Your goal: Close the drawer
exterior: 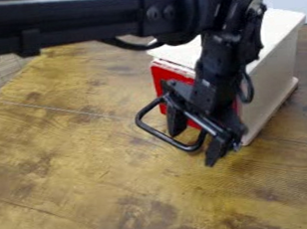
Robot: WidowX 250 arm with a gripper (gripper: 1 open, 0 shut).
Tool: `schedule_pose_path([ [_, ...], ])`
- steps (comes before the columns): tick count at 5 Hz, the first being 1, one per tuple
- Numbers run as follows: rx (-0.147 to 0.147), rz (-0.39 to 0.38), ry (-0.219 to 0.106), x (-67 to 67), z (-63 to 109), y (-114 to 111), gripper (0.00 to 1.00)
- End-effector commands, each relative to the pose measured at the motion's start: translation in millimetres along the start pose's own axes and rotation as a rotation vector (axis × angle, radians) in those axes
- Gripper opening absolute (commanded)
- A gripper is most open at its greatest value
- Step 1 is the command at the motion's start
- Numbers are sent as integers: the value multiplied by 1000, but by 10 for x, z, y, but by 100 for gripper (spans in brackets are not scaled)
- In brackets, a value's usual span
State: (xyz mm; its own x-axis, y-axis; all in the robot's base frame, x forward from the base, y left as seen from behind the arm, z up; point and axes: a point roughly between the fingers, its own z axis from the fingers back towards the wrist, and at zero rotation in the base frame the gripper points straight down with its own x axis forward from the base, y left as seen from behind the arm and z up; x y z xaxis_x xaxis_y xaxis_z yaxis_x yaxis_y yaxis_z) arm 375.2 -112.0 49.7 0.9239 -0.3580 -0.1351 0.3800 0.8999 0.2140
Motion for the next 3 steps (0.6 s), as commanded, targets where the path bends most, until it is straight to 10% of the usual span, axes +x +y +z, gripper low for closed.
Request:
schedule_pose_path([
  [1,-3,38,-15,-15,32,-148,100],
  [3,0,87,-5,-51,59,-66,100],
])
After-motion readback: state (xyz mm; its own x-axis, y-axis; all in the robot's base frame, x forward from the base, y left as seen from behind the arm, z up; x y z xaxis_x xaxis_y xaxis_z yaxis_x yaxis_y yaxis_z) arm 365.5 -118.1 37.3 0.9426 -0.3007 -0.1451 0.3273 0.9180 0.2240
